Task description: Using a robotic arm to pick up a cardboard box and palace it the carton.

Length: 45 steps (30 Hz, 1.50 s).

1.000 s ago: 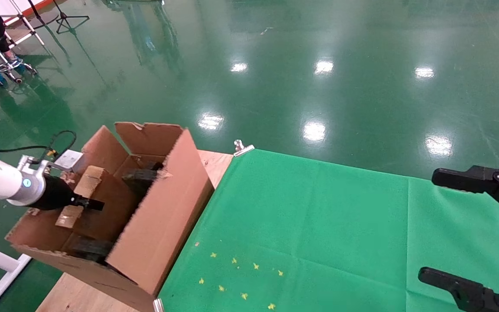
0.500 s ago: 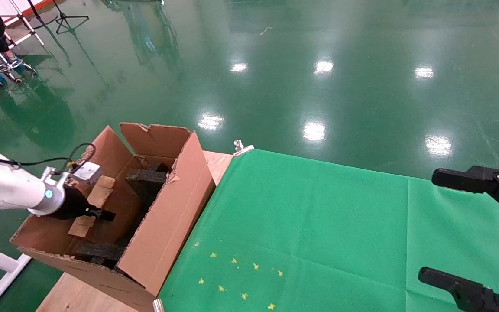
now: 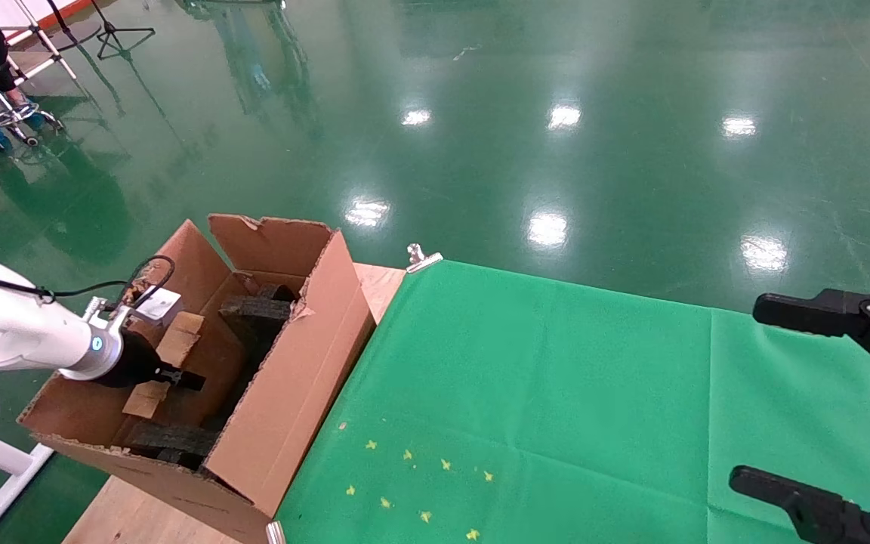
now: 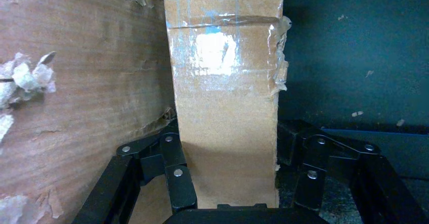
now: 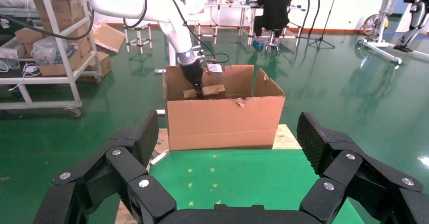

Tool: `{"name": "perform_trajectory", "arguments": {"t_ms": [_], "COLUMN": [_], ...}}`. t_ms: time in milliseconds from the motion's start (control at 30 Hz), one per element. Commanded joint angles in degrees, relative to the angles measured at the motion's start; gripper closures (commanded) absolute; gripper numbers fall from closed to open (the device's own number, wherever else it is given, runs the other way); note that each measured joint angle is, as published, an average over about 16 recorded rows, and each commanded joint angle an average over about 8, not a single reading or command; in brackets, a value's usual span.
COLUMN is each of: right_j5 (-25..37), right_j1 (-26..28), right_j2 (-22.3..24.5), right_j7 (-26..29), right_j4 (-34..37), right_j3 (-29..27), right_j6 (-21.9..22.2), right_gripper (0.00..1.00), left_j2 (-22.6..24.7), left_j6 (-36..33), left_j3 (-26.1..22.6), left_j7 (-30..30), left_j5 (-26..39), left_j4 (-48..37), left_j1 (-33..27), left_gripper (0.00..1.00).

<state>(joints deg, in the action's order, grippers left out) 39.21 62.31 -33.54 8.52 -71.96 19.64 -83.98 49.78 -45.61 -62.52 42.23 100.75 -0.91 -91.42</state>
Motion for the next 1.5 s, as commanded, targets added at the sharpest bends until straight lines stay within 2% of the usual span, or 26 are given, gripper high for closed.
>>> {"name": "perform_trajectory", "arguments": {"t_ms": [33, 633, 900, 1033, 1200, 1500], "right_j5": [0.00, -0.01, -0.01, -0.01, -0.02, -0.02], "right_j1": [0.00, 0.00, 0.00, 0.01, 0.01, 0.01], "right_j2": [0.00, 0.00, 0.00, 0.00, 0.01, 0.01], "right_j7": [0.00, -0.01, -0.01, -0.01, -0.01, -0.01], "right_j4": [0.00, 0.01, 0.01, 0.01, 0.01, 0.01], "right_j3": [0.00, 0.01, 0.01, 0.02, 0.02, 0.02], "right_j6": [0.00, 0.00, 0.00, 0.00, 0.00, 0.01], "right_gripper": [0.00, 0.00, 0.00, 0.00, 0.00, 0.00], "left_j2": [0.00, -0.59, -2.28, -4.52, -8.35, -11.85], "left_j6": [0.01, -1.88, -4.55, -9.08, -18.41, -35.83], "left_j3": [0.01, -0.60, 1.21, 3.82, 8.51, 15.19], "left_j7": [-0.05, -0.17, -1.02, -1.46, -1.13, 3.11], "left_j5": [0.01, 0.81, -1.80, -5.64, -12.86, -24.60], "left_j4": [0.00, 0.13, 2.23, 4.56, 7.96, 11.31], "left_j1": [0.06, -4.04, -8.29, -11.80, -15.47, -15.47], "left_gripper": [0.00, 0.00, 0.00, 0.00, 0.00, 0.00]}}
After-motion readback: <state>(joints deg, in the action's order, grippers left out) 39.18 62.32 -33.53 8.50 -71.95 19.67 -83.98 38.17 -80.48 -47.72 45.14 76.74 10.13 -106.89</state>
